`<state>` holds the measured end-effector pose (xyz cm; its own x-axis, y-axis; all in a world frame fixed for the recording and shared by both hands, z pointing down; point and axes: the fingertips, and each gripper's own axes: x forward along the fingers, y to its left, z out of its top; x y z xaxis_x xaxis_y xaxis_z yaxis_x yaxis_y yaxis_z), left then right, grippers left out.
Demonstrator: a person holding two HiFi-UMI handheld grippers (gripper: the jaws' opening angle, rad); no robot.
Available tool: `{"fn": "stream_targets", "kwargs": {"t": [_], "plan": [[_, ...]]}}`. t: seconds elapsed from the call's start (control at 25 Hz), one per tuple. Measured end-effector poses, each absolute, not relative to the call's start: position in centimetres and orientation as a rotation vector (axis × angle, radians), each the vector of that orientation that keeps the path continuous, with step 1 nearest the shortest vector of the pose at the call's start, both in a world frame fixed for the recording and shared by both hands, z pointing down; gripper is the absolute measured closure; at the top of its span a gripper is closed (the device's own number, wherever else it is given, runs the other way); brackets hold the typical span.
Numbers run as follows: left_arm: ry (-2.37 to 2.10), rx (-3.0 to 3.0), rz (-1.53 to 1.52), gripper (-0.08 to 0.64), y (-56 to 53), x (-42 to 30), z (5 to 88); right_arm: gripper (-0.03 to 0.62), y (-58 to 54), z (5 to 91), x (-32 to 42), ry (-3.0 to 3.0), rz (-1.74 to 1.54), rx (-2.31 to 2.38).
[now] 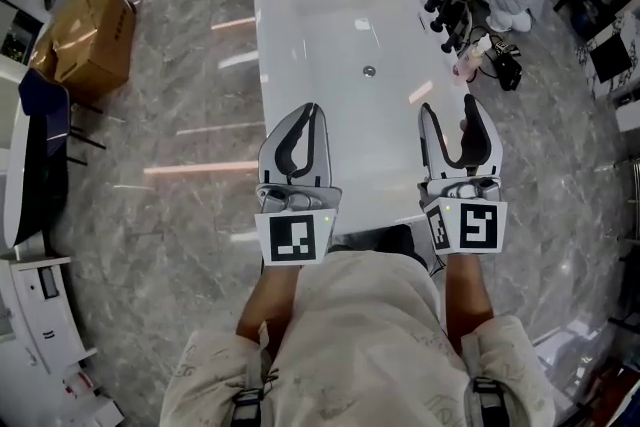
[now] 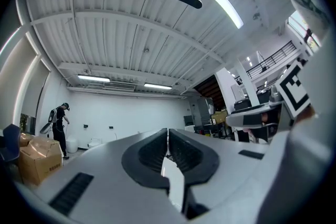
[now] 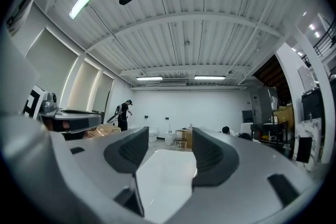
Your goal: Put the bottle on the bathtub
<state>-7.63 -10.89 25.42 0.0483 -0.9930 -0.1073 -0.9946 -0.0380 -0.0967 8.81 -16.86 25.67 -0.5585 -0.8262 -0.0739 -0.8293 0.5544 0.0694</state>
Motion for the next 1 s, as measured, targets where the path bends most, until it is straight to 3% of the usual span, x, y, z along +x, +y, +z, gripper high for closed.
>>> {"fn": "stream_targets", "kwargs": {"t": [0.24,0.6,1.0], "plan": [[2.085,-2.161,0.020,0.551,-10.6,-7.8,25.1,0.407,-16.5,25.3,7.5,2.766,0.165,-1.426],[2.083,-2.175,0.018,0.551,-10.5,-7.1,25.9,0.584,-16.5,26.0,7.5,2.771,0.145,-1.466],[2.096,-2.171,0.022,0.551,-10.5,-7.6,26.1,0.603,-16.5,26.0,7.2,2.774,0.157,-1.461]]}}
